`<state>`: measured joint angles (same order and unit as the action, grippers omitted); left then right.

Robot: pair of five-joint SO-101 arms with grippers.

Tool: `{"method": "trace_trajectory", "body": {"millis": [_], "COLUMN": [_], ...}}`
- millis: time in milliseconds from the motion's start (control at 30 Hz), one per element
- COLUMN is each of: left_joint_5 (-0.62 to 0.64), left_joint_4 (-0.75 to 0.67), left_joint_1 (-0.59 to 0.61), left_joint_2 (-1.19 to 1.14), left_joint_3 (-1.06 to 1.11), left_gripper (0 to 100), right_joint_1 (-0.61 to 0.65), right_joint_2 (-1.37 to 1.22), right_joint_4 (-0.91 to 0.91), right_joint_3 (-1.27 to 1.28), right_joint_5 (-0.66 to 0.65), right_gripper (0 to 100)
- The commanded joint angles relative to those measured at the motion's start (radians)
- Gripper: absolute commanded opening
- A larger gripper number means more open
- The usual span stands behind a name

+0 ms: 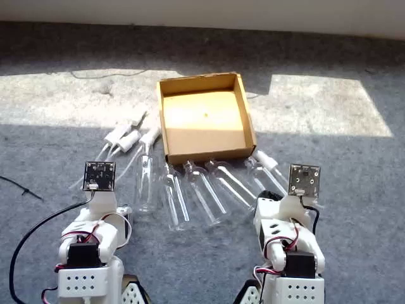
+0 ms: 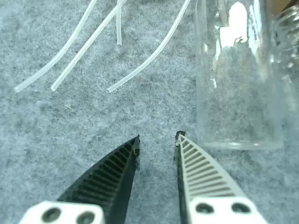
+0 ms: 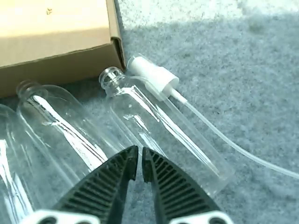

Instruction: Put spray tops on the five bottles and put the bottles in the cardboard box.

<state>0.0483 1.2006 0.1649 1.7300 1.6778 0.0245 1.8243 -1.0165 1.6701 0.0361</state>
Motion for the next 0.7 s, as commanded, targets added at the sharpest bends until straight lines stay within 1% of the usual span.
{"method": "trace_trajectory", "body": {"millis": [0, 67, 100, 133, 233, 267, 333, 433, 567, 667], "left_joint_5": [-0.003, -0.003, -0.003, -0.003, -0.003, -0.003, -0.003, -0.003, -0.003, -0.003], "left_joint_4": [0.006, 0.006, 0.006, 0.006, 0.006, 0.006, 0.006, 0.006, 0.006, 0.006], "left_joint_1": [0.008, 0.008, 0.008, 0.008, 0.008, 0.008, 0.008, 0.008, 0.008, 0.008], "left_joint_2": [0.001, 0.001, 0.001, 0.001, 0.001, 0.001, 0.001, 0.001, 0.001, 0.001], "left_joint_3": [0.024, 0.024, 0.024, 0.024, 0.024, 0.024, 0.024, 0.024, 0.024, 0.024], "left_gripper": [13, 13, 13, 13, 13, 13, 13, 13, 13, 13], "right_joint_1": [-0.007, -0.007, -0.007, -0.007, -0.028, -0.044, -0.084, -0.133, -0.093, -0.076], "right_joint_2": [0.012, 0.012, 0.012, 0.012, 0.012, 0.012, 0.01, 0.008, -0.007, -0.131], "right_joint_4": [0.021, 0.022, 0.022, 0.025, 0.088, 0.113, 0.142, 0.139, 0.044, 0.008], "right_joint_3": [0.133, 0.133, 0.133, 0.133, 0.133, 0.13, 0.071, -0.036, -0.228, -0.374], "right_joint_5": [0.006, 0.002, -0.026, -0.083, -0.331, -0.384, -0.388, -0.388, -0.437, -0.433], "right_gripper": [0.9, 1.0, 1.0, 1.0, 1.0, 1.0, 1.0, 1.0, 1.1, 1.1]}}
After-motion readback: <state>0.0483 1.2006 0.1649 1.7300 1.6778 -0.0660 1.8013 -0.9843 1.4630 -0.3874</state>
